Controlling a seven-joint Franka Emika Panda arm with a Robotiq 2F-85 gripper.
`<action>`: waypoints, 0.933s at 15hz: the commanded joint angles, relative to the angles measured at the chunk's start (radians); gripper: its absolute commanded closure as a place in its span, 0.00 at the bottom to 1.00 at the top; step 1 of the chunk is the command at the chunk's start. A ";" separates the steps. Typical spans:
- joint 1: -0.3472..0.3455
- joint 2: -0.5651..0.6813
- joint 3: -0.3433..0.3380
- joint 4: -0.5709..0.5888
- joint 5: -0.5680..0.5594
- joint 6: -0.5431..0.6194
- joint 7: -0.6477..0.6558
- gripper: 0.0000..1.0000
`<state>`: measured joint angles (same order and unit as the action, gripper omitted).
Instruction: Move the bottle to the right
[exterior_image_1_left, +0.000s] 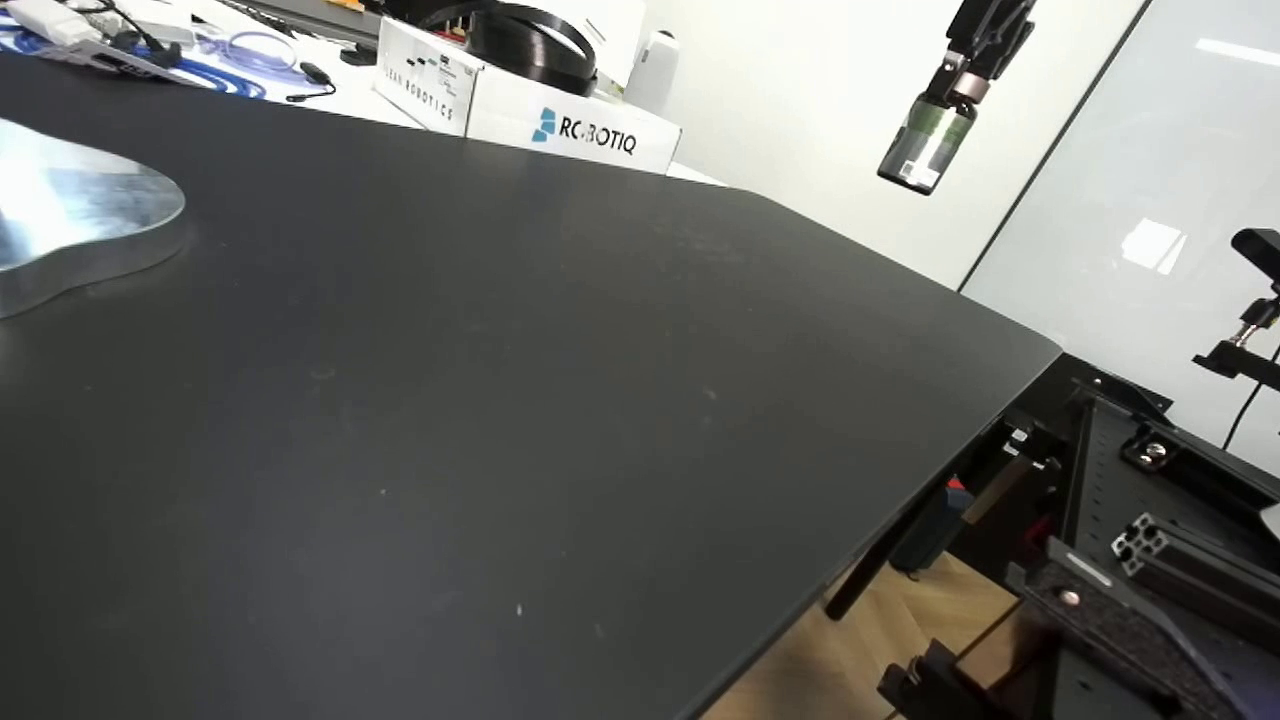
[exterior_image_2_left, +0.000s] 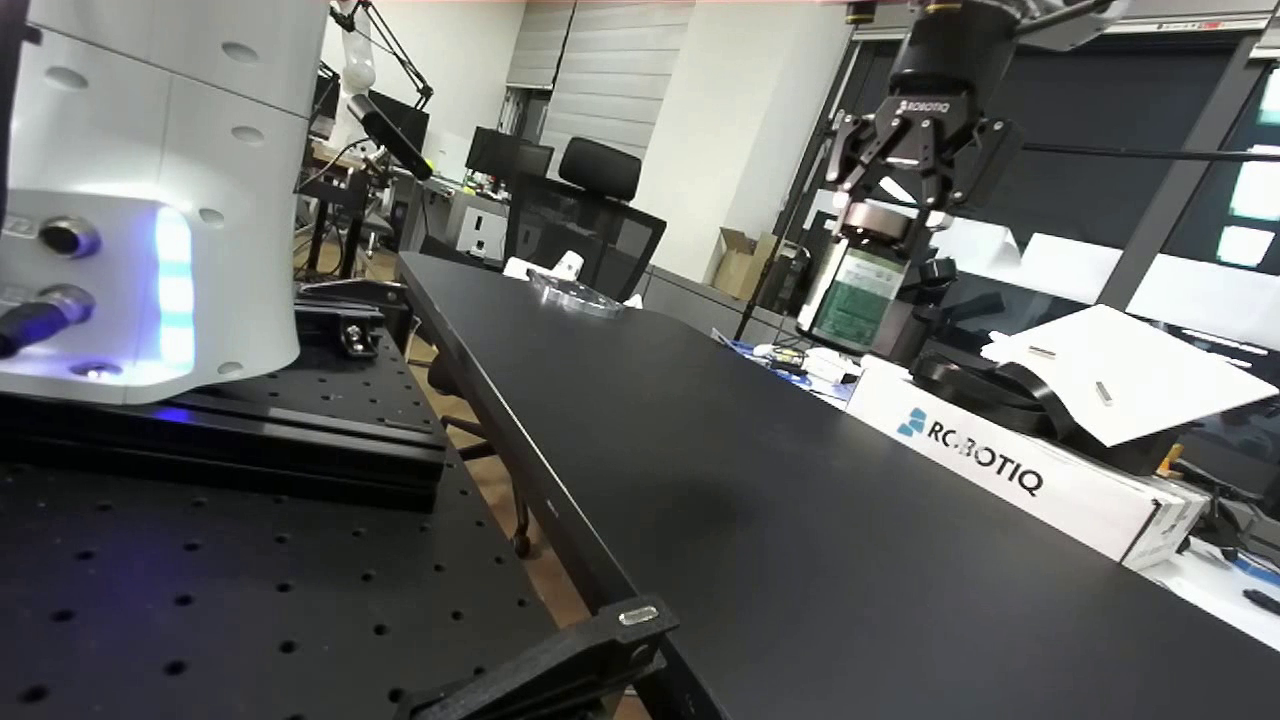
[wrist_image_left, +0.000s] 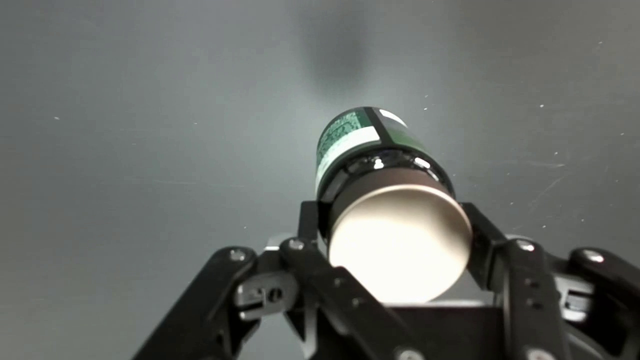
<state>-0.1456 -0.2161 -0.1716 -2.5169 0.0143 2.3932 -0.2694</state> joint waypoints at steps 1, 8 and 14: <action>-0.044 0.015 -0.061 0.070 -0.018 -0.025 -0.036 0.57; -0.144 0.069 -0.172 0.138 -0.071 0.037 -0.098 0.57; -0.189 0.091 -0.237 0.120 -0.053 0.080 -0.186 0.57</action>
<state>-0.3318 -0.1238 -0.4138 -2.3971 -0.0376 2.4750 -0.4578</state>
